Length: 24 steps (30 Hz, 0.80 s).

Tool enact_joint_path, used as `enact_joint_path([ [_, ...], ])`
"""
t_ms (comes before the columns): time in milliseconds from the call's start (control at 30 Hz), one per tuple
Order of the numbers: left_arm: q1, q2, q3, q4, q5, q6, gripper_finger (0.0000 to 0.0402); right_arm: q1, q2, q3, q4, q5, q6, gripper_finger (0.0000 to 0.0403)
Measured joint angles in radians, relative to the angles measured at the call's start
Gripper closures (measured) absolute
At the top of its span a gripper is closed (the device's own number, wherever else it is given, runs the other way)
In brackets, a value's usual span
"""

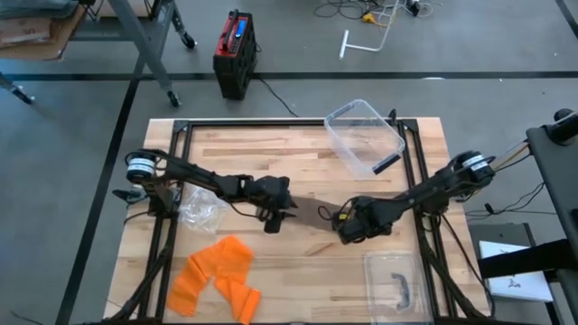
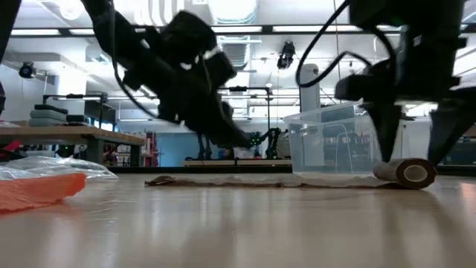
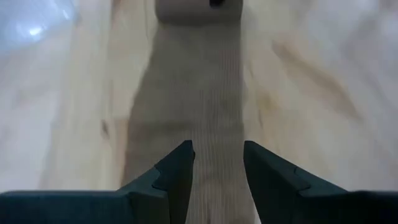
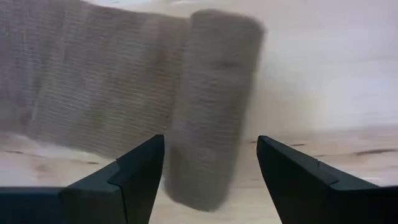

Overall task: Roll bandage
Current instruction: Roll the brown bandage

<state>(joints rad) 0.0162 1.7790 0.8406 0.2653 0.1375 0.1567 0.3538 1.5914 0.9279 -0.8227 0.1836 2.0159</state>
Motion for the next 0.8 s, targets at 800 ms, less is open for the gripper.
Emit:
enact_joint_path([
  [800,0.013,0.054,0.005,-0.171,-0.042,0.078,0.0264,-0.045,0.048,-0.002,0.045,-0.058,-0.087,0.0194],
])
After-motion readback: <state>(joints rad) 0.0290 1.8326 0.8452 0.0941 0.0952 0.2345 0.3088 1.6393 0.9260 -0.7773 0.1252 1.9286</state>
